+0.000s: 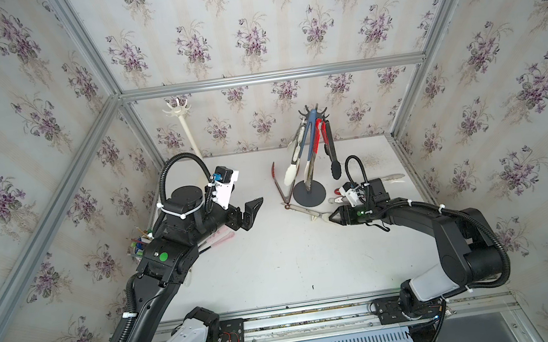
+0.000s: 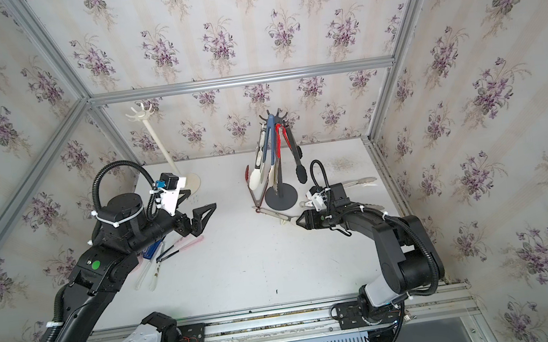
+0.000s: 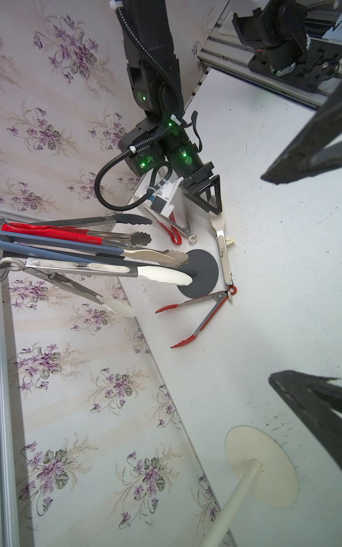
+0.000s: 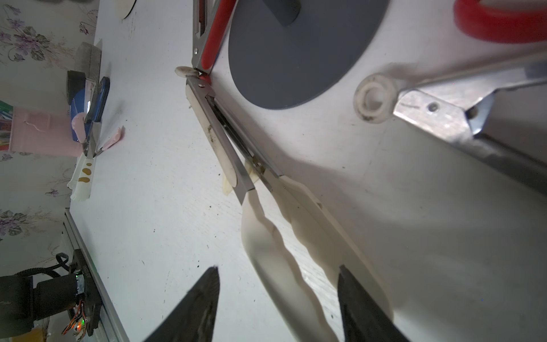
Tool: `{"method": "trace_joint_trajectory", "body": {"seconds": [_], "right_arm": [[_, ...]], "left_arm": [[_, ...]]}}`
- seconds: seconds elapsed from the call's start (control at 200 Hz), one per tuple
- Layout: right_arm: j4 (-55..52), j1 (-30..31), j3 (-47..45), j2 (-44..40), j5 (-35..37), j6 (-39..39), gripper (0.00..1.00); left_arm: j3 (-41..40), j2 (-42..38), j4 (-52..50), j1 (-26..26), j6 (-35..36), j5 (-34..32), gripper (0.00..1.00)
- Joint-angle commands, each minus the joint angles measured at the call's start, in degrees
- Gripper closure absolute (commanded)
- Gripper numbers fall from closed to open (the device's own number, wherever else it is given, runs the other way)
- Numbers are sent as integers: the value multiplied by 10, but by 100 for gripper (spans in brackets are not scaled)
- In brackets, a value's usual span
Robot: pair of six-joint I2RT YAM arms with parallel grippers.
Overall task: Hang food tongs on kitchen utensil racks
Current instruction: Pick up the food tongs from the center of the board.
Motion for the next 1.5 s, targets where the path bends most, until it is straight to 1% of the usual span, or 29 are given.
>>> {"method": "trace_joint_trajectory", "body": {"seconds": [0.0, 0.135, 0.27, 0.37, 0.59, 0.774, 0.964, 1.129, 1.154, 1.219, 1.309, 1.389, 1.494], "right_arm": [[25, 3, -3, 3, -12, 5, 42], [36, 9, -11, 3, -16, 7, 45], [41, 11, -11, 5, -23, 10, 56], [43, 13, -13, 5, -29, 10, 60], [41, 18, -19, 5, -36, 13, 61], [38, 31, -26, 1, -35, 13, 59], [43, 50, -36, -4, -29, 20, 59], [48, 67, -37, 2, -28, 25, 62], [48, 70, -36, 3, -28, 24, 63], [49, 75, -34, 5, -24, 23, 71], [54, 77, -33, 6, -23, 26, 74], [52, 79, -32, 7, -30, 24, 82], [42, 83, -31, 5, -36, 11, 89]], "left_arm": [[-1, 2, 4, 0, -2, -5, 1], [-1, 4, 4, 0, 1, -7, 1], [-1, 6, 5, 0, 2, -7, 1], [-1, 8, 4, 0, 3, -7, 1], [-2, 10, 5, 1, 3, -9, 1], [-5, 9, 5, 1, 2, -11, 1], [-6, 9, 4, 1, 1, -10, 1], [-7, 8, 3, 1, 1, -11, 1], [-7, 8, 3, 1, 2, -11, 1], [-7, 8, 4, 0, 2, -12, 1], [-8, 7, 3, 1, 2, -12, 1], [-9, 6, 2, 1, 3, -13, 1], [-10, 4, 1, 1, 3, -16, 1]]}}
